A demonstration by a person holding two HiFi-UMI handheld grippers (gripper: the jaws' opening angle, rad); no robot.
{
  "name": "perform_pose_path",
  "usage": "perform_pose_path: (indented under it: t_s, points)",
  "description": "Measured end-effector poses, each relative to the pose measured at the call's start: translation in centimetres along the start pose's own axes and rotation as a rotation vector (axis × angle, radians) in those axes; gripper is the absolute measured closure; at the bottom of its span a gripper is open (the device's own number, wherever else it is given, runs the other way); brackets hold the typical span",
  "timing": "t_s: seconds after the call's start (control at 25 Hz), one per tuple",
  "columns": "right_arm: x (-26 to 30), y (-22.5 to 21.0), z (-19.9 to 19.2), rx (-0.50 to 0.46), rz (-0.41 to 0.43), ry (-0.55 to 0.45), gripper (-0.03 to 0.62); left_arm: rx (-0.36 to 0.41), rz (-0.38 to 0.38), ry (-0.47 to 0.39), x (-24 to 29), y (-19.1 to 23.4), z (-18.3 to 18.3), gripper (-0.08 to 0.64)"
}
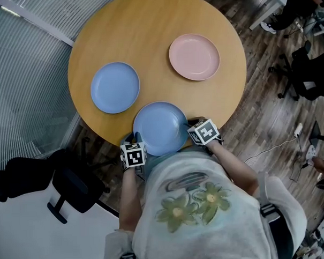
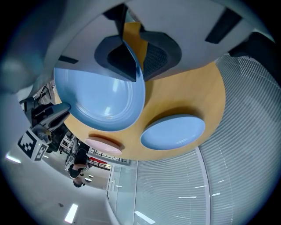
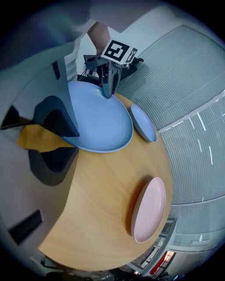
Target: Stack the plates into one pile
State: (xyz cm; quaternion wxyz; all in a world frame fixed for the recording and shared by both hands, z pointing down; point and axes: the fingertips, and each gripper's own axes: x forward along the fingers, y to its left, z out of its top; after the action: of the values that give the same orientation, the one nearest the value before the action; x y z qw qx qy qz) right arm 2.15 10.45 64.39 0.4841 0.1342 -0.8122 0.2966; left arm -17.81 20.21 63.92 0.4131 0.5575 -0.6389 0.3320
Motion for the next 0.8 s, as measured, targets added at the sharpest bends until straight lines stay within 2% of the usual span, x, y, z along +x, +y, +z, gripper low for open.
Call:
perform_pose_path:
  t_s: [0.36, 0.8]
  points:
    - [-1.8, -1.1, 2.5, 0.013, -0.015, -0.050, 0.517, 0.045, 0.056, -0.051, -0.4, 0.6, 3.8, 0.505]
    - [-6.9, -6.2, 7.1, 0.051, -0.104, -0.202, 0.534, 0.095, 0.007, -0.126, -1.9, -2.5, 11.5, 0.511]
